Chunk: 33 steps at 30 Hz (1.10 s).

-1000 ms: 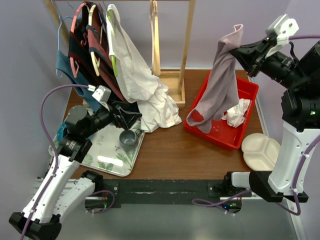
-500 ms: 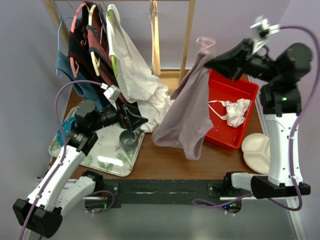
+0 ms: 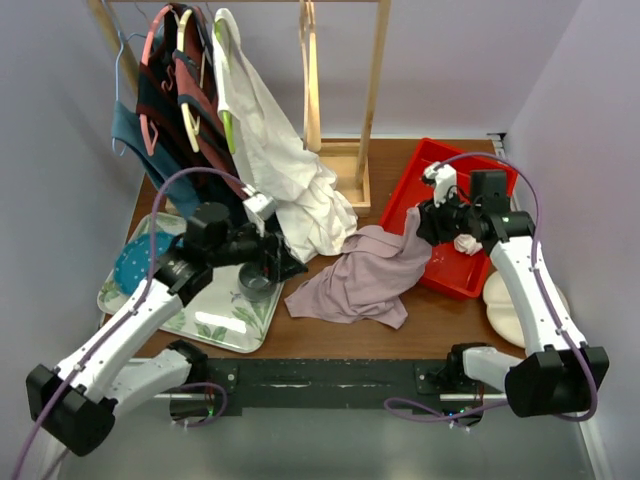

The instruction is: Place the tank top on the hanger

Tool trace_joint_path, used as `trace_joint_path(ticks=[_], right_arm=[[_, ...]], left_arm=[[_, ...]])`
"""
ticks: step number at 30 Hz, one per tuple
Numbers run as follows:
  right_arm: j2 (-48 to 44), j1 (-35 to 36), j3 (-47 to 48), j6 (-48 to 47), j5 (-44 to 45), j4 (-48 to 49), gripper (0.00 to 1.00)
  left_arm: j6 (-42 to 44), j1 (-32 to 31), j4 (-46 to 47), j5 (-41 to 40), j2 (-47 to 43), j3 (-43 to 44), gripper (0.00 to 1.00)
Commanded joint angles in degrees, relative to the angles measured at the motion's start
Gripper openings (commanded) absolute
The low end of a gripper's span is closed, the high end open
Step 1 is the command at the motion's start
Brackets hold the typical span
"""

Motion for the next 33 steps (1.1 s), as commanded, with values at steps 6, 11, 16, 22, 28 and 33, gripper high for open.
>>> trace_joint_path(ticks=[6, 11, 16, 22, 28, 33], right_arm=[[2.3, 1.4, 15.0, -38.5, -17.3, -27.8, 0.71], [-3.9, 11.5, -4.5, -48.0, -16.3, -27.3, 0.72], [-7.2, 20.0, -14.3, -40.8, -6.0, -13.8, 0.70], [-5.8, 26.8, -23.6, -39.7, 2.0, -5.7, 0.66], [-3.7, 30.2, -29.1, -39.0, 7.2, 3.0, 0.66], [-1.0, 30.6, -30.9, -38.0, 8.2, 8.2, 0.60]], left_arm=[[7.3, -29.0, -14.5, -35.2, 7.0, 2.9, 0.82], [1.6, -36.0, -14.9, -48.9, 15.2, 4.2, 0.75], [-5.1, -38.0, -16.4, -60.3, 26.1, 5.6, 0.73], [-7.6, -38.5, -13.5, -62.8, 32.6, 5.0, 0.72], [-9.4, -38.5, -13.0, -63.7, 35.5, 3.5, 0.72], [-13.4, -38.4, -10.9, -62.1, 35.7, 1.0, 0.51]])
